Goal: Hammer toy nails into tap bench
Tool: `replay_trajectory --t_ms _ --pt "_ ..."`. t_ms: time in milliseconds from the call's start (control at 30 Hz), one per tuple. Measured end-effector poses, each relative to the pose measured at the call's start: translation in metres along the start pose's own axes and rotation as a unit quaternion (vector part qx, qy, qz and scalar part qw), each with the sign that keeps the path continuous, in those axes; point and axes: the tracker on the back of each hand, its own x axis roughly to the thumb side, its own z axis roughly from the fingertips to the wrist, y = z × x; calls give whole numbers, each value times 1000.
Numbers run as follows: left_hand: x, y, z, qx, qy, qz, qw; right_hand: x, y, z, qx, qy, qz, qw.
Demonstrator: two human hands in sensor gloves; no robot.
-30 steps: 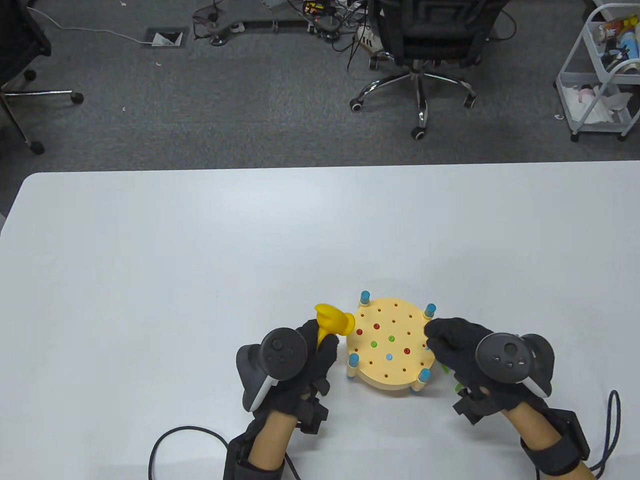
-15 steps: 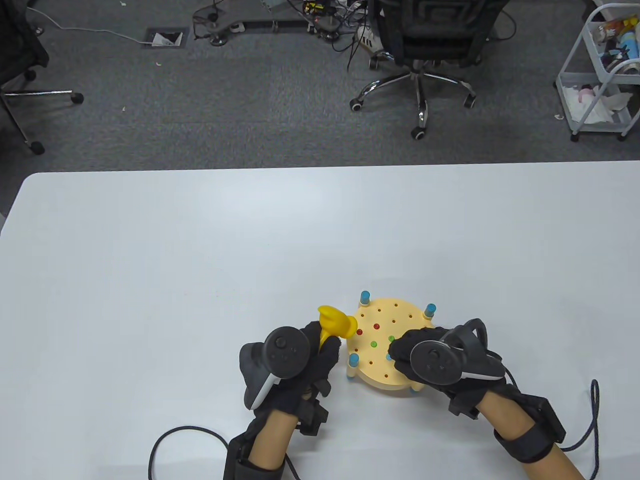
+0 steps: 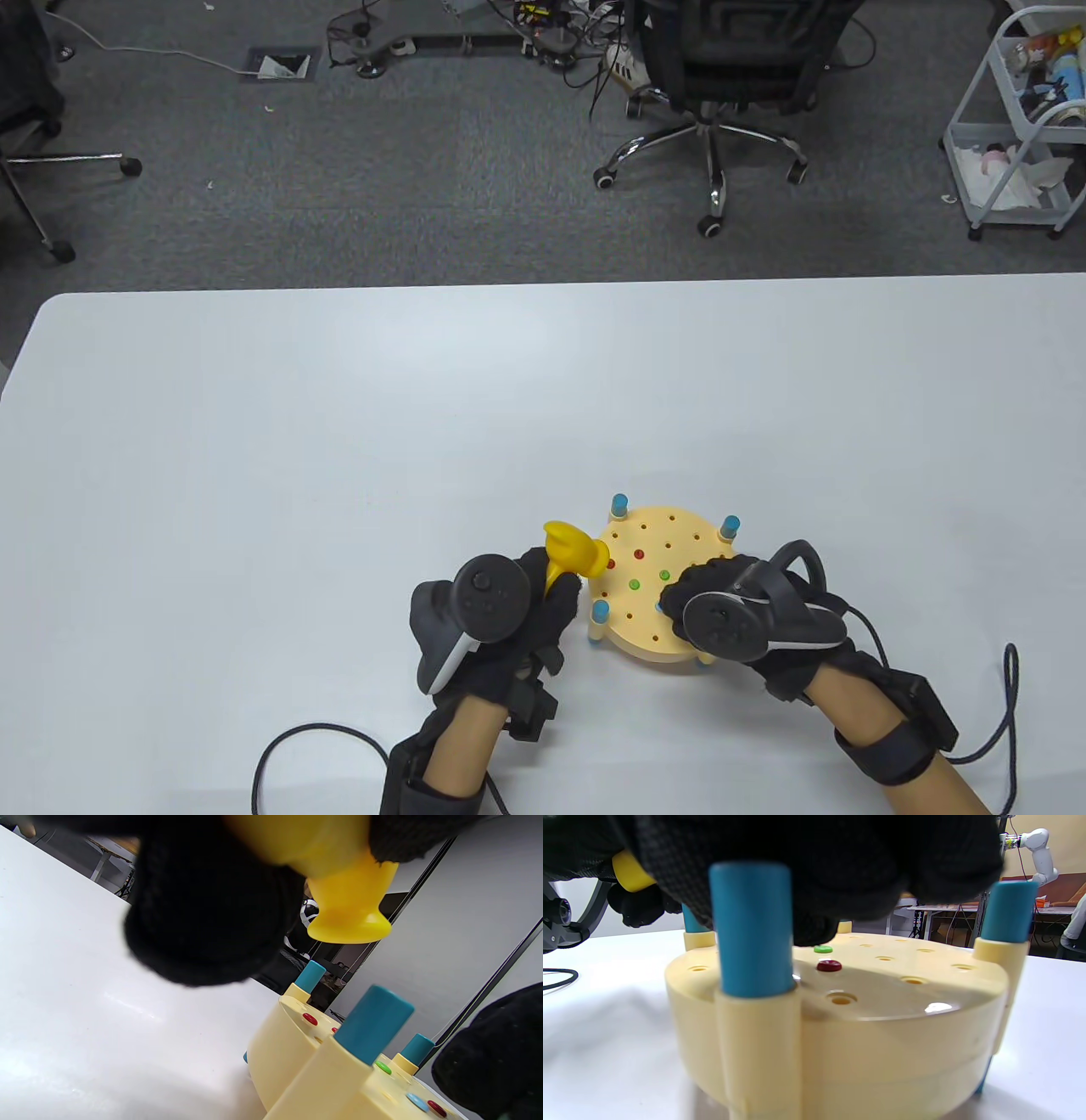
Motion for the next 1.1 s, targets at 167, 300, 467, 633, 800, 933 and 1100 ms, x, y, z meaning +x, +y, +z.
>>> replay_trajectory --t_ms 167,300,467,633,800,933,1100 --pt "1 -1 0 -1 -2 -1 1000 1 2 -1 9 -6 -5 1000" --pt "5 -2 1 0 -14 -8 1000 -5 3 -1 17 -12 -35 999" --pt "23 -3 8 20 -74 -21 997 -36 -16 12 -143 83 -116 979" --pt "54 -17 22 37 -154 -66 985 -79 -2 22 -198 212 -113 950" --pt "76 -45 29 29 -178 -134 974 -104 43 16 -107 227 -162 954" --pt "80 -53 28 19 -169 -171 971 -107 60 11 -107 246 -210 940" --pt "83 -47 32 68 -170 -159 970 -104 62 9 -115 254 -200 939"
